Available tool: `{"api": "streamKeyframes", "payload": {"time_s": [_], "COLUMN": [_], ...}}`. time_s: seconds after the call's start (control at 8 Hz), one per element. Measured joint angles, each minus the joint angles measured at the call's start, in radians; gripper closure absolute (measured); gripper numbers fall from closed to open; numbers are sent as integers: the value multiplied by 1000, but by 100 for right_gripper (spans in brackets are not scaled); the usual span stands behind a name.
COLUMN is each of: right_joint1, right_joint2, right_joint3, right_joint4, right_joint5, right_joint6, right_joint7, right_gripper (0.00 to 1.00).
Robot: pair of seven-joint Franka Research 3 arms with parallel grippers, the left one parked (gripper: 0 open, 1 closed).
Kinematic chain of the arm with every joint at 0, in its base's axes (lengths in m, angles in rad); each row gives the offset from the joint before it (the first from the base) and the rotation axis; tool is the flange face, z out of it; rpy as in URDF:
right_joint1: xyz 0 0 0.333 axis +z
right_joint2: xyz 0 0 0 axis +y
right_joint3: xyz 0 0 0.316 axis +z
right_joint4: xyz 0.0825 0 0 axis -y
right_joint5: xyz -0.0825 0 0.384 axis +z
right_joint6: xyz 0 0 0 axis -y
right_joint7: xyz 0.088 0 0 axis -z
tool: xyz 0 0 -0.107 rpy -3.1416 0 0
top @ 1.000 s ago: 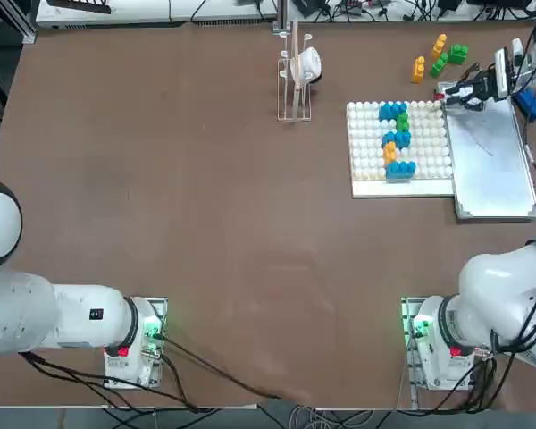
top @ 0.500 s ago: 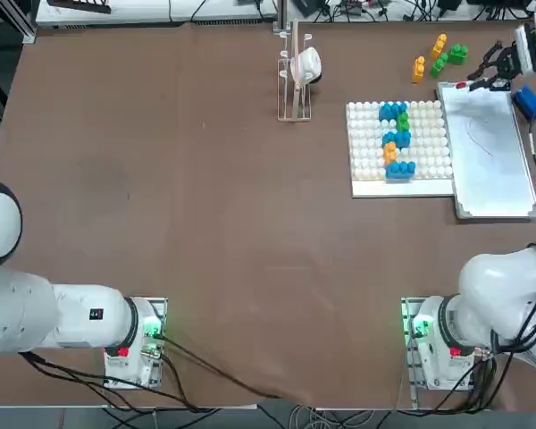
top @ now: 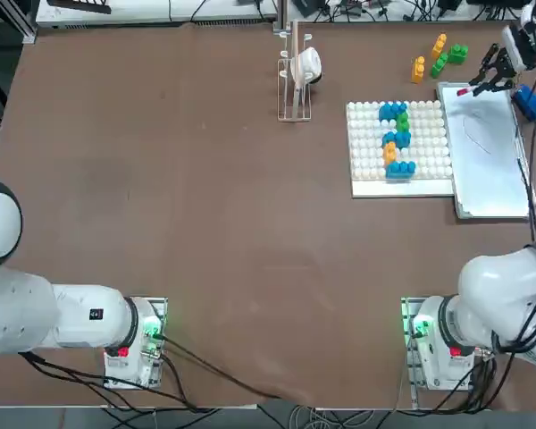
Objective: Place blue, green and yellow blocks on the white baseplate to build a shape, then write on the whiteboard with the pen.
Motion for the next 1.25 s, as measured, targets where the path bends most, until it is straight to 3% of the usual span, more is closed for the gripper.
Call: {"api": "streamKeyframes", "payload": {"time_s": [0.5,1.25], "right_joint1": [109,127], "right_joint2": [54,95], "right_joint3": [-37,-48], "right_joint4": [-3,-3], "right_joint5": [-20,-20], "right_joint6": [137,182], "right_joint7": [93,101], "right_gripper": [83,83]}}
